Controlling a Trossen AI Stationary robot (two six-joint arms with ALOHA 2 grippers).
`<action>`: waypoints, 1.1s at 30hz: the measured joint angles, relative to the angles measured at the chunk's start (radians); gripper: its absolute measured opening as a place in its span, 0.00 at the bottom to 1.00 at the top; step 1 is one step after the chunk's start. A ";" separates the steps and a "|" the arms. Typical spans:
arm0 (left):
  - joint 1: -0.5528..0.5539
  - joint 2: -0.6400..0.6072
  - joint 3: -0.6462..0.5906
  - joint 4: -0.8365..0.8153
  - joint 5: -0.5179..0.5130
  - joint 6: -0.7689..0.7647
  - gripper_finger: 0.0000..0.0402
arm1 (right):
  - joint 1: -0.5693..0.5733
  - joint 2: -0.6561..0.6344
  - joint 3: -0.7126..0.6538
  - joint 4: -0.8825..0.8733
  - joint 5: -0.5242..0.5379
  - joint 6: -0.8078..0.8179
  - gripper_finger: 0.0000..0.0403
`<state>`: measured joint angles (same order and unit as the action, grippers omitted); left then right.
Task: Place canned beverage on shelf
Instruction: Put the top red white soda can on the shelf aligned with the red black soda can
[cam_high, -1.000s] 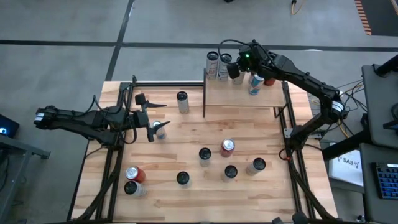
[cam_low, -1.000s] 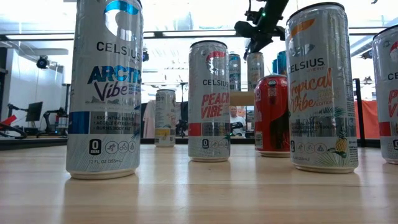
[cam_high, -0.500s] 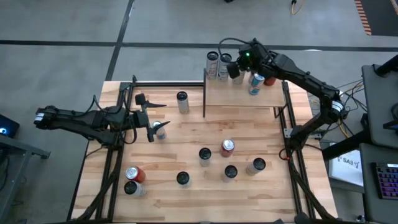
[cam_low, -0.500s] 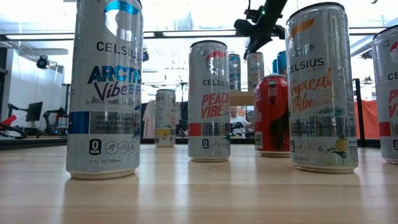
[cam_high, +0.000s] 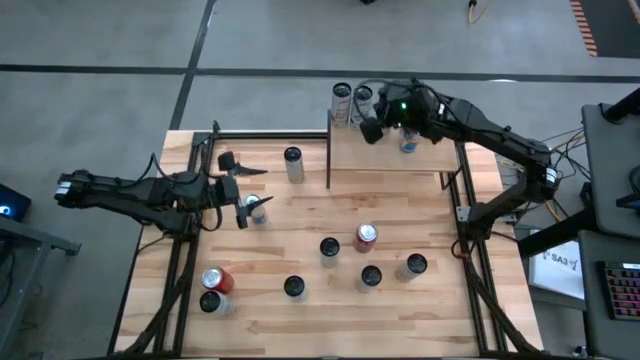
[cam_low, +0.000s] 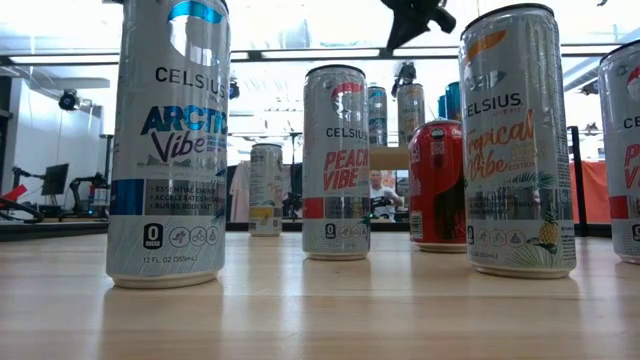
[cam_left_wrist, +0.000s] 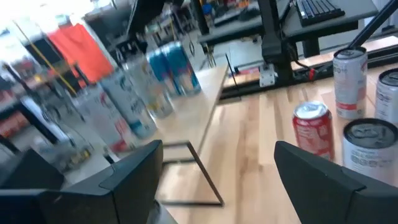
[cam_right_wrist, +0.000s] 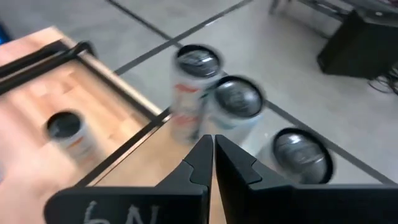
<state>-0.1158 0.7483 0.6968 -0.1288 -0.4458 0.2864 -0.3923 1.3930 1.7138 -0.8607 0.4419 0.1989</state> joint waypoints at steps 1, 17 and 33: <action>0.000 0.000 0.000 -0.020 0.000 -0.028 0.73 | 0.024 -0.003 0.000 -0.014 0.002 0.000 0.02; 0.000 0.001 0.000 -0.227 0.001 -0.408 0.73 | 0.380 -0.011 -0.038 -0.085 -0.001 0.064 0.02; -0.002 0.152 0.082 -0.533 0.123 -0.673 0.73 | 0.539 -0.011 -0.099 -0.088 -0.007 0.121 0.02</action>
<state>-0.1173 0.9003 0.7792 -0.6622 -0.3223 -0.3862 0.1465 1.3819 1.6150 -0.9484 0.4351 0.3201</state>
